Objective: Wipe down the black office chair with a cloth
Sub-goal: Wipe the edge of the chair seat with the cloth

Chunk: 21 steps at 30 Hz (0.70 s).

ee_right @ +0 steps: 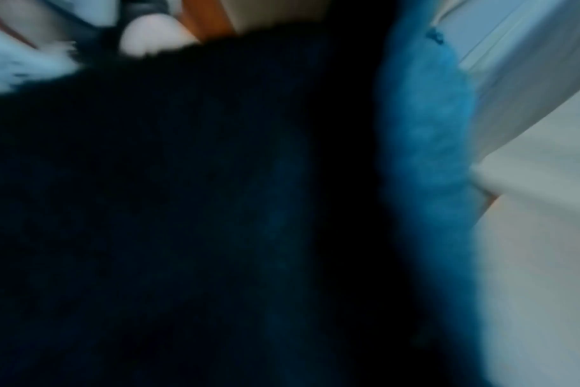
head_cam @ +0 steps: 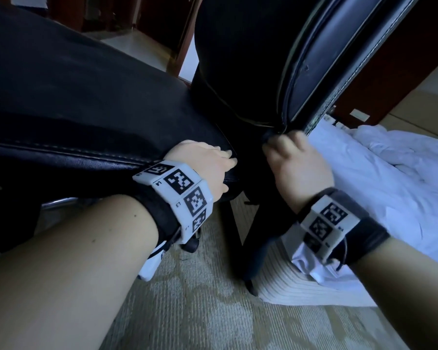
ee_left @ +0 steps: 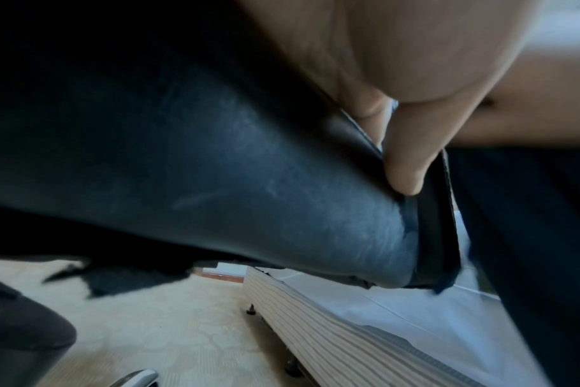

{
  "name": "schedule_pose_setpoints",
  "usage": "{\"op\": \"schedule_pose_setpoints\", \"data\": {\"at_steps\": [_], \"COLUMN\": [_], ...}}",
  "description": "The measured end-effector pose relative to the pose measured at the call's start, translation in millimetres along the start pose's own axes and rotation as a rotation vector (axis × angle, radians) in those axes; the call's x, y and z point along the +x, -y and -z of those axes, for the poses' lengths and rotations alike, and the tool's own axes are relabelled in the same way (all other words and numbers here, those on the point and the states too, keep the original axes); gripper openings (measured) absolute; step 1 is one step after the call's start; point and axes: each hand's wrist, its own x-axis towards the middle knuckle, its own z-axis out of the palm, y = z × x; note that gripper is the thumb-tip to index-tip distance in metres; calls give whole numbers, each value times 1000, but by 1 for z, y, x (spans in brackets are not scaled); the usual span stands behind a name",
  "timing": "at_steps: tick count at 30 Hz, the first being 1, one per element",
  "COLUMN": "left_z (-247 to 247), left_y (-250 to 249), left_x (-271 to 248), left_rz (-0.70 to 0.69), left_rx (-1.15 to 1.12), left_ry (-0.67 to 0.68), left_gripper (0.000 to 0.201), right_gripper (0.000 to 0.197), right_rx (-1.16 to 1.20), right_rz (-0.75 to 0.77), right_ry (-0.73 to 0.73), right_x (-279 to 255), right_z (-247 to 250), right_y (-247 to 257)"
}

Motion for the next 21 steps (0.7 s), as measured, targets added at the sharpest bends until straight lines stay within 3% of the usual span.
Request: {"op": "schedule_pose_setpoints", "data": {"at_steps": [2,6,9,12,15,18,21], "left_z": [-1,-3,-6,-7,-9,-14,-15], "left_y": [0,0,2,2,1,3,2], "left_x": [2,7,10,10,10,11,12], "left_rz": [-7,-17,-18,-30,-22,-11,-1], "left_rx": [11,-1,-15,-12,-28,-31,-18], "left_ry": [-9,-9,-25,-47,-60,-98,-90], "left_gripper": [58,57,56,55,56,56,57], "right_gripper": [23,32,37,39,38,24,21], "right_rx": [-12,-58,22,142,143,94,-11], "right_rz": [-56,1,16,-61,-150,-206,-157], "right_ry": [-20,-20,25,-5,-143,-247,-162], "right_x": [12,-6,-34,-44,-35,-8,9], "right_z": [2,-22,-35,-28,-10,4,-1], "right_y": [-7,11,19,12,-6,-29,-24]}}
